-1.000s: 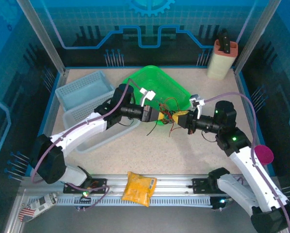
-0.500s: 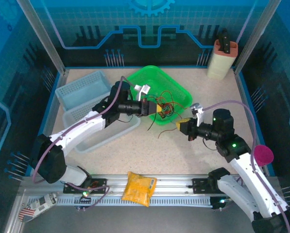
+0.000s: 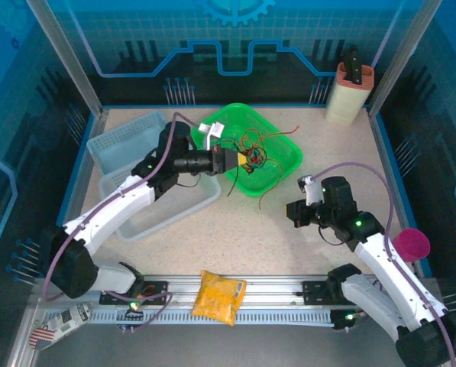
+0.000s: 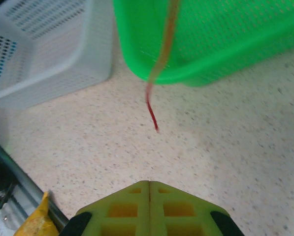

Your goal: Untangle the cables

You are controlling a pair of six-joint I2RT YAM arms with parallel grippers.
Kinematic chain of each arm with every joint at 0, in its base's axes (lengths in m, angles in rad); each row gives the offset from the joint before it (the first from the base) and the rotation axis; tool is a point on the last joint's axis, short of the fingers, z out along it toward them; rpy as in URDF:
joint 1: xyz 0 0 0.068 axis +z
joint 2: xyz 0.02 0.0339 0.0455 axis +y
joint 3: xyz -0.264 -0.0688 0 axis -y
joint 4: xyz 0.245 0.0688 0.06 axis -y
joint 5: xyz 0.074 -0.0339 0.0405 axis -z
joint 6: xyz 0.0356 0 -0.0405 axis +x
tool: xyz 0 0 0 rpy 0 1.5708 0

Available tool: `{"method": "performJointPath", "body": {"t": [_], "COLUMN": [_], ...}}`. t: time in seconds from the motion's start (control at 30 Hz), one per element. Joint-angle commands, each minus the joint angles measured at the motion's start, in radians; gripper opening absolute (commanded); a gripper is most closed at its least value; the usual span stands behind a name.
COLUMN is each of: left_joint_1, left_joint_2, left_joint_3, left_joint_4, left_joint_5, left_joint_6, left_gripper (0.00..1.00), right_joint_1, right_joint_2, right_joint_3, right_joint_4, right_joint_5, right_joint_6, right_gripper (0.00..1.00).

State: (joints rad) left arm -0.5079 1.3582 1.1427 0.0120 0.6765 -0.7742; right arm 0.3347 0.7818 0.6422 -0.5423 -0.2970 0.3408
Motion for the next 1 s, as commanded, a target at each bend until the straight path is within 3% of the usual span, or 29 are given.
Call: {"method": "performJointPath", "body": {"t": [0.0,0.1,0.23,0.27,0.4,0.57,0.8,0.87,0.97], "left_joint_1": [0.011,0.01,0.01,0.008,0.003,-0.022,-0.055,-0.061,-0.067], "left_joint_2": [-0.05,-0.051,-0.046,-0.043,-0.024,-0.01,0.009,0.011,0.012], "left_joint_3": [0.058,0.058,0.034,0.029,0.008,0.002,-0.001,-0.001,0.0], "left_joint_4": [-0.028,-0.068,-0.083,-0.079,-0.048,-0.045,-0.043,-0.041,-0.038], "left_joint_5": [0.0,0.008,0.008,0.011,0.033,0.059,0.052,0.052,0.053], "left_joint_6": [0.062,0.105,0.14,0.141,0.145,0.194,0.21,0.21,0.211], "left_gripper": [0.0,0.0,0.0,0.0,0.0,0.0,0.0,0.0,0.0], "right_joint_1": [0.001,-0.005,-0.078,-0.098,-0.125,-0.101,-0.052,-0.038,-0.027], "right_joint_2": [-0.01,-0.062,-0.143,-0.144,-0.097,-0.019,0.075,0.08,0.081], "right_joint_3": [-0.009,0.006,0.036,0.042,0.063,0.096,0.123,0.127,0.132], "right_joint_4": [-0.031,0.036,0.163,0.193,0.37,0.524,0.666,0.672,0.662], "right_joint_5": [0.039,-0.074,-0.303,-0.364,-0.573,-0.552,-0.552,-0.548,-0.546], "right_joint_6": [0.049,0.023,0.062,0.083,0.198,0.33,0.405,0.403,0.391], "right_gripper": [0.0,0.01,0.51,0.59,0.7,0.72,0.63,0.58,0.38]}}
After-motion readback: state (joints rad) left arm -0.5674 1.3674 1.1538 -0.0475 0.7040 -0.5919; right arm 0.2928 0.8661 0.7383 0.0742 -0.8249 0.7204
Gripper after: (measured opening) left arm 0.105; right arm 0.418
